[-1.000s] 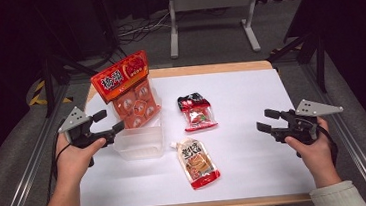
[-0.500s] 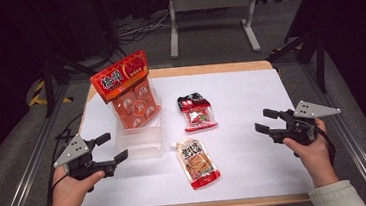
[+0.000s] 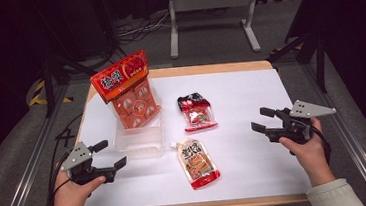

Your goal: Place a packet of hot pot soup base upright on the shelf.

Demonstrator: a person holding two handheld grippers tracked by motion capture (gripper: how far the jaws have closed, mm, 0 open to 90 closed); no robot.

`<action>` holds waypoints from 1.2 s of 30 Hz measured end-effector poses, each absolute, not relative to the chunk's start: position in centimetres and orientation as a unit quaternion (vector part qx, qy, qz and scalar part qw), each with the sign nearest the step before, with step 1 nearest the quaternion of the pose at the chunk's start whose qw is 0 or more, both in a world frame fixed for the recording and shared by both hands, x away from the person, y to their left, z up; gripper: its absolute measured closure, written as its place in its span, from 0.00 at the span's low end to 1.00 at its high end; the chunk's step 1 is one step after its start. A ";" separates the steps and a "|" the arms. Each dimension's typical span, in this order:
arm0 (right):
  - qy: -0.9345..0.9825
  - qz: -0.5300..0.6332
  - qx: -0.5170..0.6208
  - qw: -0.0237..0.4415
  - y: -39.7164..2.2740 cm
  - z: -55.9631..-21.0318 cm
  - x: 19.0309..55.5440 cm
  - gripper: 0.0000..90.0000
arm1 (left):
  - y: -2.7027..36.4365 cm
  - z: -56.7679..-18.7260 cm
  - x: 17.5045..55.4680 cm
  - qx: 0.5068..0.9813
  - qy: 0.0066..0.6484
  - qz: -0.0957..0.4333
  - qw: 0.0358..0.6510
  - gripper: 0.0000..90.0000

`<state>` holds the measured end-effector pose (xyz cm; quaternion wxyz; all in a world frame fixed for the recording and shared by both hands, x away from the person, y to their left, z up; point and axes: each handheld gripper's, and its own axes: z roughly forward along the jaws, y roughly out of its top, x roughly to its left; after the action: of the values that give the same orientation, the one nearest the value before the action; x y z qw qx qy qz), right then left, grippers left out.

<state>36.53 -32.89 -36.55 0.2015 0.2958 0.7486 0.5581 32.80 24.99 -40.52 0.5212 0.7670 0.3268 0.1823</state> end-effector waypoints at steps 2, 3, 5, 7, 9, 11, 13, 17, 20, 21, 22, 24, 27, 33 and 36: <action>0.744 0.565 0.291 0.208 -32.8 -36.6 36.6 0.37 | 25.2 -40.8 32.8 0.768 0.334 0.176 0.517 0.15; 0.737 0.573 0.288 0.216 -32.6 -36.7 36.8 0.37 | 25.2 -40.9 32.8 0.769 0.335 0.179 0.514 0.16; 0.732 0.581 0.281 0.219 -32.1 -36.7 37.1 0.38 | 25.4 -41.2 32.9 0.769 0.339 0.176 0.512 0.17; 0.737 0.575 0.282 0.215 -31.6 -36.7 37.5 0.38 | 25.3 -41.5 32.9 0.767 0.348 0.161 0.515 0.20; 0.745 0.565 0.284 0.210 -31.1 -36.6 38.1 0.39 | 25.3 -41.8 32.9 0.766 0.352 0.166 0.511 0.18; 0.750 0.561 0.285 0.202 -30.5 -36.2 39.0 0.38 | 25.4 -41.9 32.9 0.764 0.359 0.161 0.511 0.21; 0.753 0.557 0.285 0.201 -30.2 -36.1 39.4 0.37 | 25.5 -42.0 32.8 0.758 0.372 0.148 0.514 0.22; 0.762 0.549 0.293 0.175 -29.2 -36.0 41.2 0.37 | 25.8 -42.0 32.7 0.756 0.376 0.152 0.513 0.23; 0.767 0.543 0.298 0.169 -28.3 -36.3 42.8 0.35 | 25.8 -42.2 32.6 0.751 0.381 0.154 0.517 0.17; 0.770 0.538 0.297 0.169 -28.0 -36.3 43.2 0.34 | 25.8 -42.3 32.6 0.749 0.382 0.155 0.518 0.14; 0.773 0.536 0.296 0.168 -27.8 -36.4 43.6 0.34 | 25.6 -42.4 32.7 0.748 0.380 0.151 0.523 0.11; 0.779 0.528 0.296 0.165 -27.1 -36.6 44.6 0.33 | 25.5 -42.5 32.6 0.752 0.380 0.149 0.518 0.11; 0.786 0.517 0.298 0.161 -26.3 -37.0 45.8 0.33 | 25.5 -42.7 32.6 0.756 0.383 0.159 0.506 0.07; 0.790 0.511 0.303 0.152 -25.4 -37.5 47.3 0.33 | 25.9 -42.9 32.5 0.752 0.400 0.157 0.501 0.06; 0.787 0.514 0.311 0.144 -25.0 -37.5 48.3 0.33 | 26.1 -42.9 32.5 0.749 0.412 0.144 0.498 0.09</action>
<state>48.30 -24.95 -37.50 0.1437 0.3110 0.7867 0.5136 32.45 26.13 -42.91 0.4982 0.7491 0.4124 0.1436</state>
